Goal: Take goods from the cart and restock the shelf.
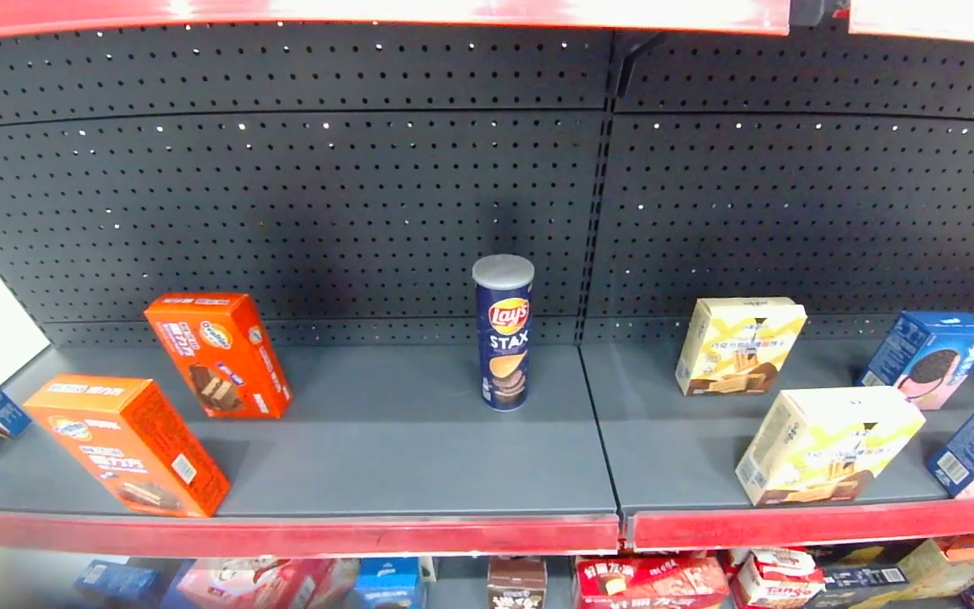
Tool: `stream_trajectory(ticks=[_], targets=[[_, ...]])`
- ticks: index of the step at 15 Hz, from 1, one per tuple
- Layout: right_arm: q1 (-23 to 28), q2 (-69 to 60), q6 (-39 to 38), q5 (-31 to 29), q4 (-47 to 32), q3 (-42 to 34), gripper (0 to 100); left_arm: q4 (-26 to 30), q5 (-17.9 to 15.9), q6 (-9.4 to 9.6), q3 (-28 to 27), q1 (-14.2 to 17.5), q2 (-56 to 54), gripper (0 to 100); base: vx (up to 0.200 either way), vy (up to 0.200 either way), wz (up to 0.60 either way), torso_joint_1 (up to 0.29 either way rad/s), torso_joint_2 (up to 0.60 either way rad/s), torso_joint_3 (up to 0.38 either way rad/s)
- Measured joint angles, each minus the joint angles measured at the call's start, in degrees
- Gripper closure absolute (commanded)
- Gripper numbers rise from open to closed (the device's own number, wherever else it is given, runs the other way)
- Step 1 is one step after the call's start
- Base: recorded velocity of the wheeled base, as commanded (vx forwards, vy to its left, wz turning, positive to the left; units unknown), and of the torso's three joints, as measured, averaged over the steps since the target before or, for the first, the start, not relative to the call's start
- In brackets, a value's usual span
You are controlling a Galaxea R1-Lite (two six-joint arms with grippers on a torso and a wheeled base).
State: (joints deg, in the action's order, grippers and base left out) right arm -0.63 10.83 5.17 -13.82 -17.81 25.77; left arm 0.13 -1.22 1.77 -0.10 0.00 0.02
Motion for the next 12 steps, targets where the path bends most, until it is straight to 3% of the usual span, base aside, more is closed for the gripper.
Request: stream_trajectory(ticks=[12], targets=[[-0.4, 0.0, 0.4, -1.0, -0.1, 0.1, 0, 0.0, 0.0, -0.10, 0.0, 0.0, 0.0, 0, 0.000, 0.000, -0.60, 0.005, 0.00, 0.005]])
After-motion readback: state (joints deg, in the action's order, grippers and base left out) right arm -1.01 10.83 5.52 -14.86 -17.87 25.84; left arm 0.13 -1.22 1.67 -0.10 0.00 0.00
